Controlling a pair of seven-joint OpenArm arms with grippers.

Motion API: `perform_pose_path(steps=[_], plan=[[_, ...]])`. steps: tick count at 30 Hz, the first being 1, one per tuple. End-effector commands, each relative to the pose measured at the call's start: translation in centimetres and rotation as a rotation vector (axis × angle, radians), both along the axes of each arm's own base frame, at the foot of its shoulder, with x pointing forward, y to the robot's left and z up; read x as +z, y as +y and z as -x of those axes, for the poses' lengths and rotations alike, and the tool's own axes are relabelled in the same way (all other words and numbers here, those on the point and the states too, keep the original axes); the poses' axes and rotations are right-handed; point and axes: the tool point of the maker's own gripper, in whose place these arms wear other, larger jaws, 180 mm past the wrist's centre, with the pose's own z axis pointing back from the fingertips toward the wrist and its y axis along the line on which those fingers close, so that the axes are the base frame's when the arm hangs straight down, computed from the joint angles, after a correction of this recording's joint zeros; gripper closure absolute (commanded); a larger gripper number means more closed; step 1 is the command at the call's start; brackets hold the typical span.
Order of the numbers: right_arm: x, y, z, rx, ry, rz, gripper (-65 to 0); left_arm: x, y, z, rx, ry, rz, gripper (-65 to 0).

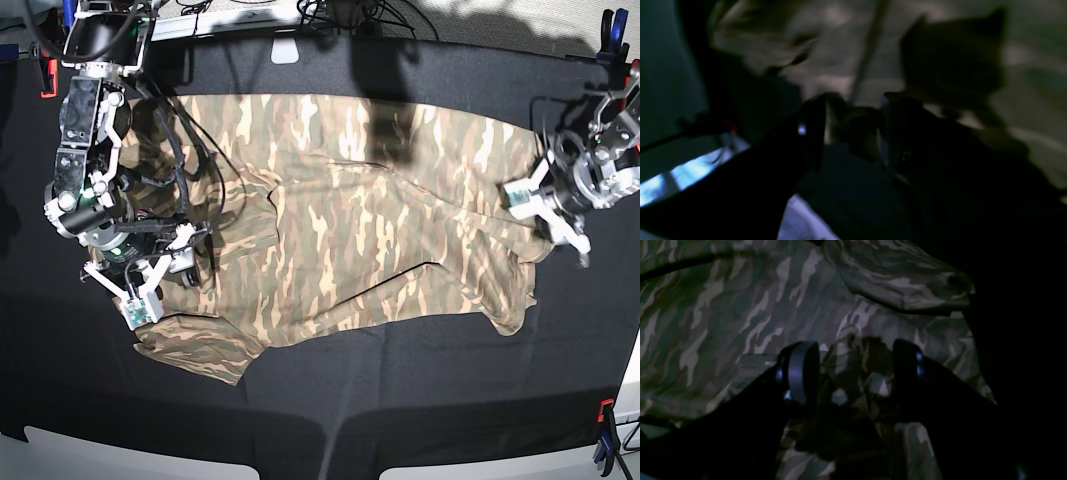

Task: Layout the t-shirt on the table in an organized manner, then fold the t-shirt properly
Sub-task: 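Move the left gripper along the shirt's side edge and grasp it, then pull the grasped shirt corner outward with the left gripper to spread it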

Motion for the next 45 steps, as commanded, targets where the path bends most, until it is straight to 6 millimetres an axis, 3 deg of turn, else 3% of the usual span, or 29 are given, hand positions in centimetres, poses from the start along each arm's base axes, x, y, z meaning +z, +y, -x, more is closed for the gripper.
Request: perform_pose_path(steps=[1,8,10,14,16,23,30,34,39,45], plan=[[1.7,0.0,-0.8,0.009,-0.057,-0.001,-33.8,1.4,0.0,-1.2,-0.009,-0.058,0.006,-24.1],[1.7,0.0,-0.8,0.009,-0.056,0.0,-33.8,1.0,-2.0,-1.5,-0.026,-0.077,0.028,-21.9],[1.7,0.0,-0.8,0.009,-0.057,0.0,-33.8,1.0,-2.0,-1.5,-0.025,-0.077,0.027,-17.3],[1.7,0.0,-0.8,0.008,-0.057,-0.001,-33.8,1.1,-1.8,-1.6,-0.017,-0.078,0.02,0.0],[1.7,0.0,-0.8,0.009,-0.057,-0.001,-33.8,1.0,-1.8,-1.6,-0.016,-0.078,0.02,0.0],[1.7,0.0,-0.9,0.009,-0.057,0.0,-33.8,1.4,2.5,-0.9,0.224,-0.073,-0.135,0.0],[1.7,0.0,-0.8,0.009,-0.057,-0.001,-33.8,3.2,-1.0,4.3,0.176,-0.026,-0.034,0.0],[1.4,0.0,-0.6,0.024,-0.037,0.012,-33.8,4.7,-2.0,5.9,0.186,-0.055,-0.017,0.0],[0.7,1.1,0.3,0.102,-0.012,0.007,-33.8,4.9,-0.8,7.7,0.221,-0.083,-0.12,0.0],[0.8,0.2,0.4,0.1,-0.009,0.037,-33.8,3.0,1.6,13.6,0.246,-0.013,-0.314,0.0]])
